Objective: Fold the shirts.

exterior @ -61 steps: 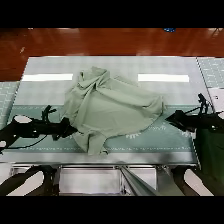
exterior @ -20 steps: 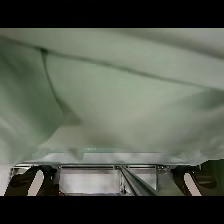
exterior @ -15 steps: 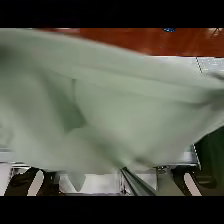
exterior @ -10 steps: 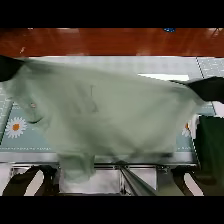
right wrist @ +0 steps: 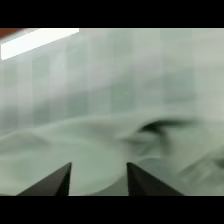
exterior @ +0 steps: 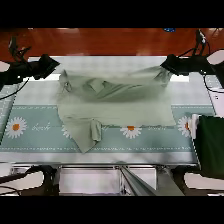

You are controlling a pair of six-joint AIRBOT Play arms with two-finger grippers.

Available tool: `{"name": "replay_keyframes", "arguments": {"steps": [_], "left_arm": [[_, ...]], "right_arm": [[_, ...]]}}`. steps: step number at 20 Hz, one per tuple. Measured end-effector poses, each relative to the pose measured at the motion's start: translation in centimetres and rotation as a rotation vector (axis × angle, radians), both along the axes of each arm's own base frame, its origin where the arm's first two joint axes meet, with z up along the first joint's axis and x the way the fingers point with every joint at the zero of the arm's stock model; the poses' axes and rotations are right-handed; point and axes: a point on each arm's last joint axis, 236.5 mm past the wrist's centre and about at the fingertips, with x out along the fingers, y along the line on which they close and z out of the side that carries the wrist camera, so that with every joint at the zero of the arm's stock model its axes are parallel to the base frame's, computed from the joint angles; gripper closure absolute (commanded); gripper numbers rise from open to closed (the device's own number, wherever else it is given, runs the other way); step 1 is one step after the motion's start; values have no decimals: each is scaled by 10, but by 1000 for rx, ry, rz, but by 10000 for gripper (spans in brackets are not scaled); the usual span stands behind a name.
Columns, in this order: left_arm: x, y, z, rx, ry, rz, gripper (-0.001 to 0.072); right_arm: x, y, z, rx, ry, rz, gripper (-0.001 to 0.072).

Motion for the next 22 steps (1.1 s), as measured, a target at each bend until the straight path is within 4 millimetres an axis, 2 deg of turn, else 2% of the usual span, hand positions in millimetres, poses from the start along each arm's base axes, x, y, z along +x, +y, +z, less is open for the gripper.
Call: {"name": "replay_keyframes", "arguments": {"steps": [2,3,5,7,9,11,13,15,16,19,22], "left_arm": [[5,-3,-2,-35,52,-65,197],[7,8,2,-33,67,-74,197],[-9,37,6,-36,151,-98,197],[-34,73,7,-15,226,-77,197],[-71,107,-2,17,310,-29,197],[-117,118,-22,10,403,-8,198],[-160,115,-54,-38,499,6,198],[-198,92,-84,-141,568,-11,198],[-209,80,-93,-192,584,-18,198],[-228,55,-116,-283,603,-8,198],[-234,36,-134,-300,617,-3,198]], "right_arm": [[17,-7,4,61,7,-18,317],[22,-21,11,75,6,-33,317],[12,-51,18,108,60,-35,317],[-16,-86,19,109,139,-40,316],[-54,-119,10,65,219,-74,316],[-96,-137,-9,34,290,-110,316],[-135,-138,-35,26,340,-134,316],[-167,-124,-57,48,368,-126,316],[-181,-118,-66,50,371,-124,316],[-211,-98,-77,65,365,-105,316],[-224,-87,-74,64,335,-91,316]]}}
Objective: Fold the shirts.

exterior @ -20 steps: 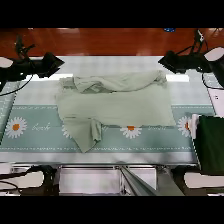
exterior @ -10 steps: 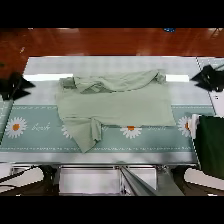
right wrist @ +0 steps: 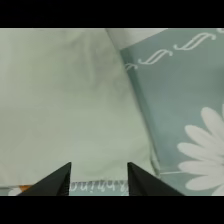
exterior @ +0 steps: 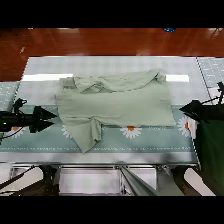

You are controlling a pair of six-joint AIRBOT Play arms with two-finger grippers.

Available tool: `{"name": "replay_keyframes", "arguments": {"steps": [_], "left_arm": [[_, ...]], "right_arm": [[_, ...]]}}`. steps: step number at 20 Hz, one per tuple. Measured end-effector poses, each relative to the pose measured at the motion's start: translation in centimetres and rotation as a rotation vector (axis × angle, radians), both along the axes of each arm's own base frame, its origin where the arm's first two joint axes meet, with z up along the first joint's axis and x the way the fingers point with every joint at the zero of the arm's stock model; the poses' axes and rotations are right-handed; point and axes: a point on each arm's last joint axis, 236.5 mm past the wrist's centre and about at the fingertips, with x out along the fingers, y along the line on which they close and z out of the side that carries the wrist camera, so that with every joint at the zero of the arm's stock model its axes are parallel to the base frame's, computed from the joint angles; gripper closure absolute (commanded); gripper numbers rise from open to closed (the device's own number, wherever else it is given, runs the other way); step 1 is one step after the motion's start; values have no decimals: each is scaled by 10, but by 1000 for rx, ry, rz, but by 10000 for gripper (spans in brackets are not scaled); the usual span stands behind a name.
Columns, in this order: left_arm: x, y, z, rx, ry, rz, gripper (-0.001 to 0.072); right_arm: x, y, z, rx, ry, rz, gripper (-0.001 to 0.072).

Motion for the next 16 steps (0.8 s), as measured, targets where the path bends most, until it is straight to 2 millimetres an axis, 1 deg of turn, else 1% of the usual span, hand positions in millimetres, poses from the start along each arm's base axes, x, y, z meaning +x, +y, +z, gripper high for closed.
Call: {"name": "replay_keyframes", "arguments": {"steps": [2,5,6,7,8,10,12,14,16], "left_arm": [[3,-12,-8,8,-4,-3,198],[16,-27,-17,24,-12,18,201],[19,-32,-20,26,-10,27,280],[22,-38,-22,26,-9,30,575],[22,-42,-25,29,-3,24,686],[26,-48,-26,24,-4,18,686],[30,-50,-24,24,-16,10,686],[35,-51,-21,27,-31,2,686],[38,-51,-19,28,-40,-2,686]], "right_arm": [[-3,4,3,4,-17,-2,316],[-5,7,5,12,-21,-14,315],[-5,7,6,16,-22,-22,311],[-5,6,6,16,-23,-34,304],[-4,-1,5,5,-22,-60,304],[-6,-27,-1,-44,-1,-150,304],[-16,-51,-11,-78,45,-226,304],[-30,-57,-25,-66,113,-244,304],[-43,-50,-41,-22,177,-231,305]]}}
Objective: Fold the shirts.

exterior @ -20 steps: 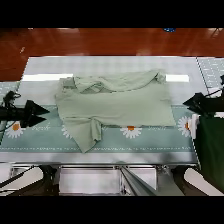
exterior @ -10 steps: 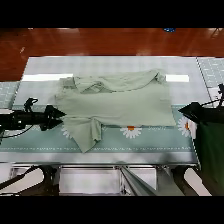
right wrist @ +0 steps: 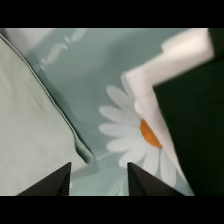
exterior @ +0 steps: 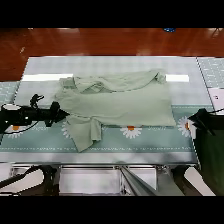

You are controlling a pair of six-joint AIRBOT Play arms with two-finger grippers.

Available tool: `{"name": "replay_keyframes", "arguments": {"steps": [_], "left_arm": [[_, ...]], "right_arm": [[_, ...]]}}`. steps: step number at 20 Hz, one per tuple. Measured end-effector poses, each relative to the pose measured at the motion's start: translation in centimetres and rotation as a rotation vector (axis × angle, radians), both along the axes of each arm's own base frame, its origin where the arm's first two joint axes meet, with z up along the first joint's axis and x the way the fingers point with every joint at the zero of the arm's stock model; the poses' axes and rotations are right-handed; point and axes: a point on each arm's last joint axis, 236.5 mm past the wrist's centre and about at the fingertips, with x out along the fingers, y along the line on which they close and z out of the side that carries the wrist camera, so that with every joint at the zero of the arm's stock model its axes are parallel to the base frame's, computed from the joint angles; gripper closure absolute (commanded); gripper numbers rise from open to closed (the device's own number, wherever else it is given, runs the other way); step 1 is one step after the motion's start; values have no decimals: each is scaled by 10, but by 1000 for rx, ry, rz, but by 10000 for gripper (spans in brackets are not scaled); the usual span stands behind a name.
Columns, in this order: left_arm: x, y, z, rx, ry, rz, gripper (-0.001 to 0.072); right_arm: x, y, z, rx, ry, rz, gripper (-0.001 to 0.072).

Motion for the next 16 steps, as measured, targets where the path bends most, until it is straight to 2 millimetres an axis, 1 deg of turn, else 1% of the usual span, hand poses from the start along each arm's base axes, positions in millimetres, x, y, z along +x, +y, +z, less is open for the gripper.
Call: {"name": "replay_keyframes", "arguments": {"steps": [2,4,6,10,11,12,13,15,16], "left_arm": [[1,-1,2,-3,-4,-6,686],[0,-2,3,-6,-6,-14,686],[-1,-4,3,-11,-5,-23,686],[-1,-4,4,-14,-6,-27,686],[0,-5,5,-16,-8,-25,686],[0,-5,5,-18,-9,-23,686],[2,-5,6,-21,-13,-20,686],[9,-4,13,-25,-32,-16,686],[15,-3,20,-23,-54,-21,687]], "right_arm": [[-3,6,-14,54,30,-3,304],[-2,20,-24,138,47,16,305],[2,35,-33,206,57,34,305],[19,65,-46,299,54,61,318],[23,72,-49,309,53,72,369],[31,78,-52,311,42,74,548],[37,81,-56,299,34,85,689],[54,90,-53,285,-7,127,689],[65,92,-47,268,-34,160,690]]}}
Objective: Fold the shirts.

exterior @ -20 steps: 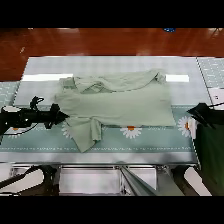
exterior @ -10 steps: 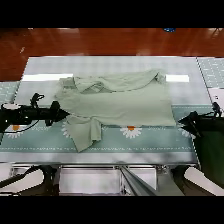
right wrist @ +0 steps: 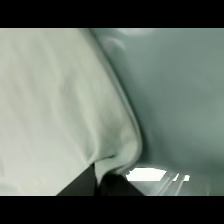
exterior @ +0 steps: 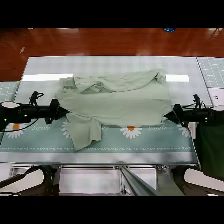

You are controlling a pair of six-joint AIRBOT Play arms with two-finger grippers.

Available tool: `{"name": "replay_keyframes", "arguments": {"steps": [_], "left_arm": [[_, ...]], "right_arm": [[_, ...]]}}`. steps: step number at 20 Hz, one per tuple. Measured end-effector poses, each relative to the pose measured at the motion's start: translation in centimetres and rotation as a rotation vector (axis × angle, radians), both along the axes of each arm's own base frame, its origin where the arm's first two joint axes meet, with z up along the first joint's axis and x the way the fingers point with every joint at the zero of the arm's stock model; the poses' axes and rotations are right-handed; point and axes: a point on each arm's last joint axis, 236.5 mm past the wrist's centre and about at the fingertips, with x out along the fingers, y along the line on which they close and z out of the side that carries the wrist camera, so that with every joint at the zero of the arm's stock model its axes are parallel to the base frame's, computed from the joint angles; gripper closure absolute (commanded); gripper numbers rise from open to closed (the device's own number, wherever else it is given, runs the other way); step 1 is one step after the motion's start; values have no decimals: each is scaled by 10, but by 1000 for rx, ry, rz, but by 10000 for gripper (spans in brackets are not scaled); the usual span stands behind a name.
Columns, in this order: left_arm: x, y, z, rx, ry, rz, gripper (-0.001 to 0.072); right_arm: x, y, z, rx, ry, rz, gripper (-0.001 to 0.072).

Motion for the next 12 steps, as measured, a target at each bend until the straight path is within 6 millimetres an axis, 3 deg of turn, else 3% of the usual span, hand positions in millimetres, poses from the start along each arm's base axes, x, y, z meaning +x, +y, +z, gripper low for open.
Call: {"name": "replay_keyframes", "arguments": {"steps": [2,4,5,8,10,12], "left_arm": [[21,3,28,9,-87,-23,687],[51,8,79,39,-230,-50,687],[67,12,115,66,-326,-60,687],[98,19,241,165,-638,-83,687],[97,20,334,240,-856,-83,687],[74,17,417,305,-1037,-81,687]], "right_arm": [[32,12,36,21,-105,48,690],[65,17,90,-3,-244,107,690],[85,17,129,-26,-341,118,690],[114,21,257,-114,-626,164,690],[113,19,348,-218,-821,171,690],[88,26,436,-320,-1018,182,690]]}}
